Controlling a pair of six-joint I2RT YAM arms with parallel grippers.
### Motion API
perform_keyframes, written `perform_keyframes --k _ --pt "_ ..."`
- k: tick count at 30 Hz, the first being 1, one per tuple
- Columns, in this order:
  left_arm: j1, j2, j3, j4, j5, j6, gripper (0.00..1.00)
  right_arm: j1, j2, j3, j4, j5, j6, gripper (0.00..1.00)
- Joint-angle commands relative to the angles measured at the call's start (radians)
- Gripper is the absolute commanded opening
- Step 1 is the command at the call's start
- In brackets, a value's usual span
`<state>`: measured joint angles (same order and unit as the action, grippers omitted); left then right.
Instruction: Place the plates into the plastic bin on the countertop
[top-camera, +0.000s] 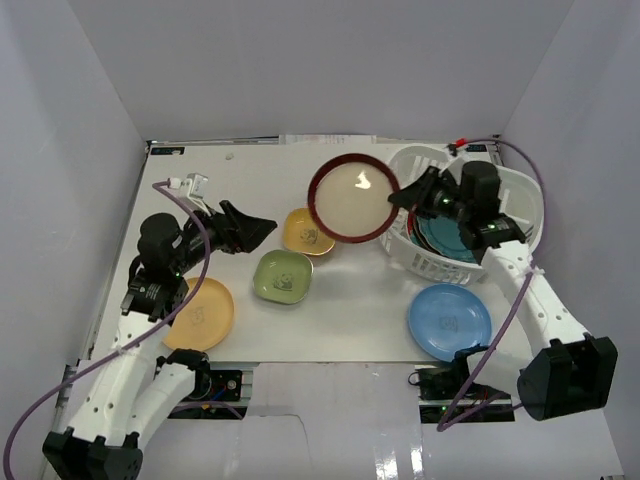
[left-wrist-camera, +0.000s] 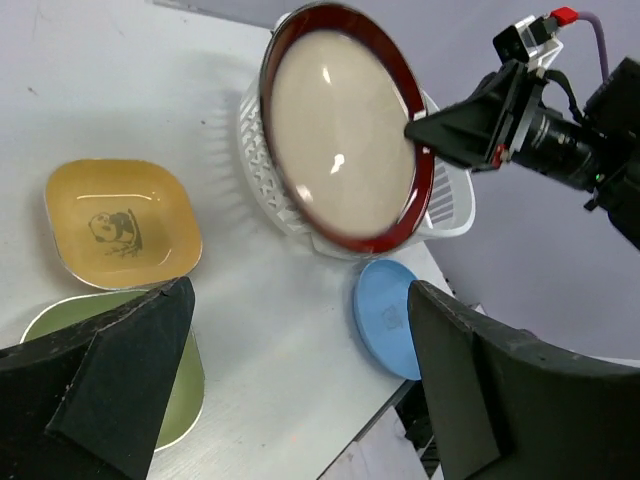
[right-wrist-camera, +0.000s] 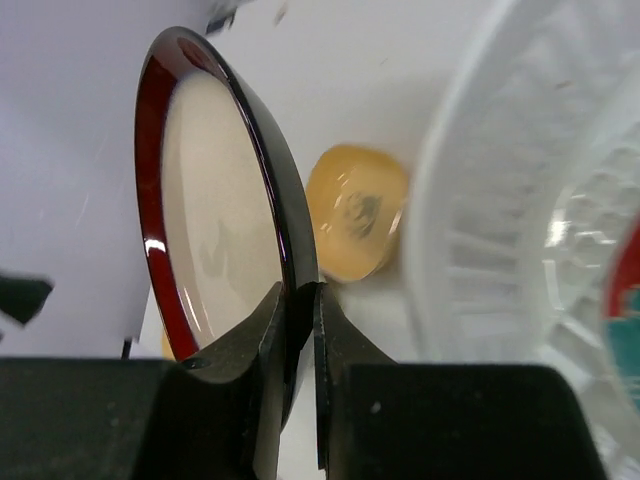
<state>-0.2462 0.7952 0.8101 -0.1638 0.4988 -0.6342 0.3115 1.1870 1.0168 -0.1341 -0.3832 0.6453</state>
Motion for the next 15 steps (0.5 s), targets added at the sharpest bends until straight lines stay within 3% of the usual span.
perform_keyframes --k 1,6,9,15 --pt "-0.005 -0.083 -0.017 -0.115 0.011 0.116 0.98 -0.204 -0.118 0.057 0.087 -0.063 0.071 0.08" --pt "-0.007 -0.161 -0.103 -0.18 0.011 0.182 0.98 -0.493 -0.19 -0.052 0.036 -0.108 0.053 0.08" --pt "-0.011 -0.191 -0.172 -0.186 0.001 0.198 0.98 -0.58 -0.205 -0.136 0.034 -0.077 0.047 0.08" --pt "-0.039 -0.228 -0.198 -0.207 -0.052 0.226 0.98 -0.618 -0.172 -0.196 0.015 0.019 0.004 0.08"
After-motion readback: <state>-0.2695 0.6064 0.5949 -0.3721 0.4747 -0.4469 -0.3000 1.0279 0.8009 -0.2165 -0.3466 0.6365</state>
